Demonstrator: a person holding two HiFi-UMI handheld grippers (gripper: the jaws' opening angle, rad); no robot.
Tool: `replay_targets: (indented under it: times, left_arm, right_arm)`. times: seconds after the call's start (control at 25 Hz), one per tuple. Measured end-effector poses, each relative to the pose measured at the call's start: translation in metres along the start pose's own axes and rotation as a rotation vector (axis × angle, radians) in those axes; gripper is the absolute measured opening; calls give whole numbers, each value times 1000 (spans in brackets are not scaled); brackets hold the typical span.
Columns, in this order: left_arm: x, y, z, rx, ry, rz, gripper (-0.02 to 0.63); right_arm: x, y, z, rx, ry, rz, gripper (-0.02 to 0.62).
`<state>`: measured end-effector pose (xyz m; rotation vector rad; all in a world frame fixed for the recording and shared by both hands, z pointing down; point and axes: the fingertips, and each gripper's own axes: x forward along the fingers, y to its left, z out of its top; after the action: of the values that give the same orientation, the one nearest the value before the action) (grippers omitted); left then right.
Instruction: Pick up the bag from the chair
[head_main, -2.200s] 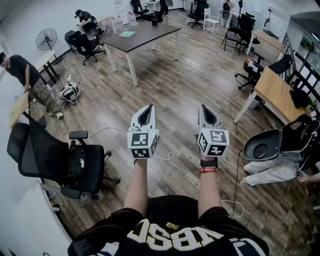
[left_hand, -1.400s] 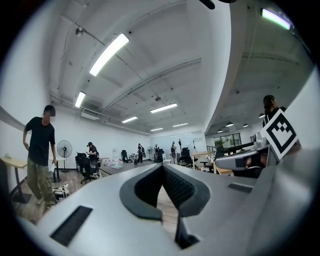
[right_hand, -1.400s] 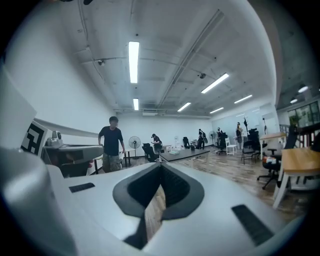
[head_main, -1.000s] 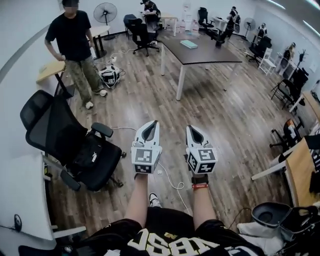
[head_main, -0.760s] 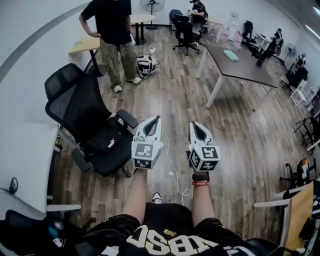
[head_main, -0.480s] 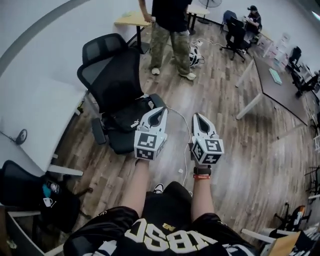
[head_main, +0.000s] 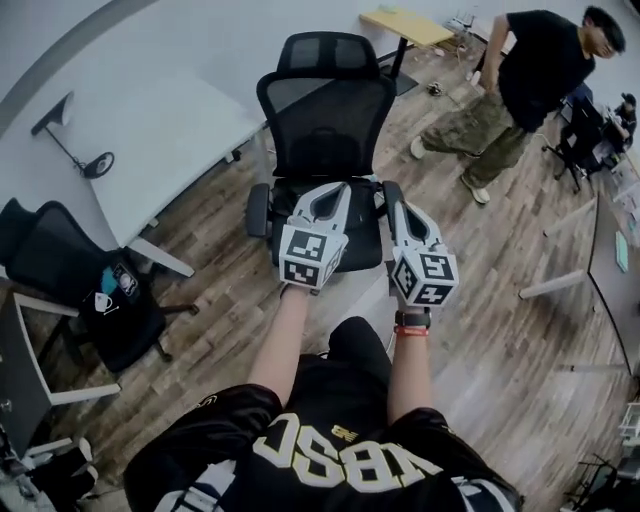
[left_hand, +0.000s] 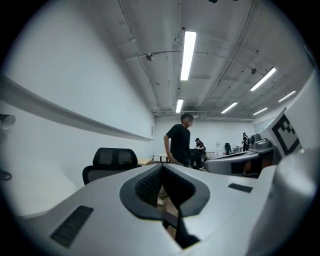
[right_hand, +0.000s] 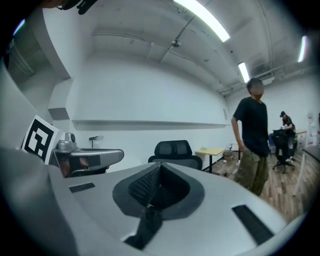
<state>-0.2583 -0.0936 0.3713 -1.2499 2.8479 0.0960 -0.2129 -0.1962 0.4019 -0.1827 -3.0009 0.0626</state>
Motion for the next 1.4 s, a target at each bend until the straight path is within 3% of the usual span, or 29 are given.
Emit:
replay_targets:
  times: [0.24,0.52,0.76,1.0,1.4]
  left_arm:
    - [0,33,-10,11,11,96,14]
    - [39,71,-39,-16,52,192,14]
    - [88,95,-63,-52,98,253,14]
    - [111,124,-87,-67,143,315,14]
    - [142,165,-176,-175,319,373,17]
  right_arm:
    - [50,18,-6,15,4,109,9]
    - [120,13,-30,20,70,246,14]
    - [173,-30,-40,42,118,285,14]
    - [224,-44,-61,69,167,325,14]
    - [283,-50,-124,73,316,375,32]
